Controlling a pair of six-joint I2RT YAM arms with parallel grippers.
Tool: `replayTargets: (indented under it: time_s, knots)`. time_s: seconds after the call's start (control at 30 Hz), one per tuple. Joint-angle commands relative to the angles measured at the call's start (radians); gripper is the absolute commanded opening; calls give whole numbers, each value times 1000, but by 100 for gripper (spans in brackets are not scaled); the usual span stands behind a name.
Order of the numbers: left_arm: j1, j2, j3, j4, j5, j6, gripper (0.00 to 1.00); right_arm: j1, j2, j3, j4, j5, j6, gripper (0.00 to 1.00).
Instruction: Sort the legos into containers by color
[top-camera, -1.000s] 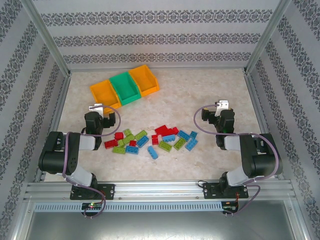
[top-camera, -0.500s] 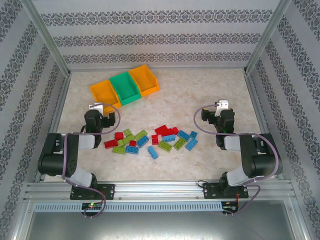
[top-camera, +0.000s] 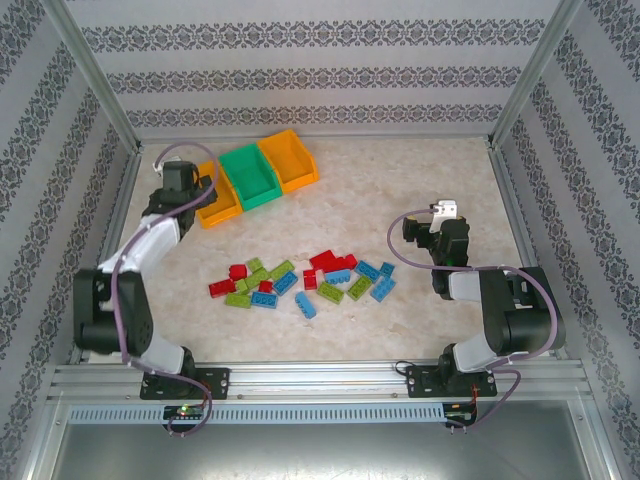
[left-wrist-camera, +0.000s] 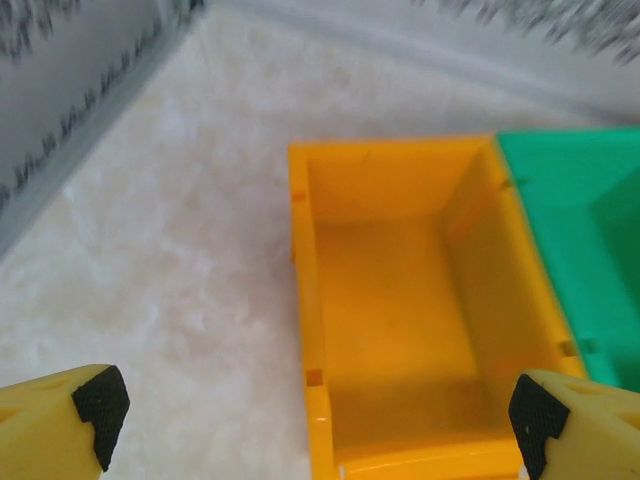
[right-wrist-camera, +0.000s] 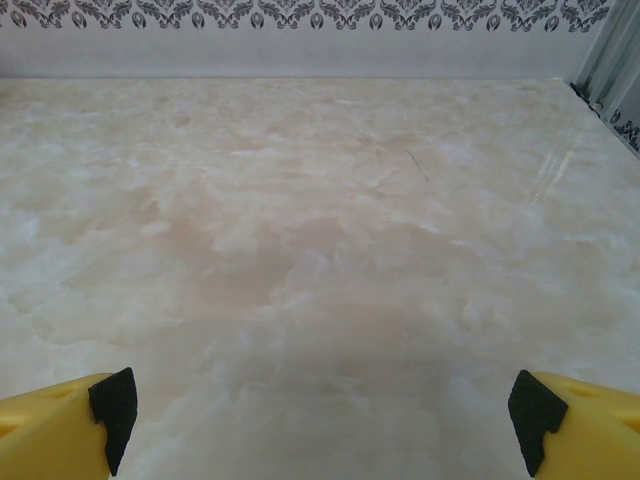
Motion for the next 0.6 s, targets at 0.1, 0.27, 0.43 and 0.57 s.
replayTargets:
  time_s: [0.1,0.27,0.43,0.57]
  knots:
    - [59,189,210,-329,91,-119,99,-13,-81,127,-277,16,28,92]
    - [79,275,270,-341,122,-127,97,9,-145,361,-751,19,70,89]
    - [96,375,348,-374,205,-127,75,67,-188,382,-858,41,110,90]
    - [98,403,355,-351,232,-126,59,103,-201,403,-978,32,187,90]
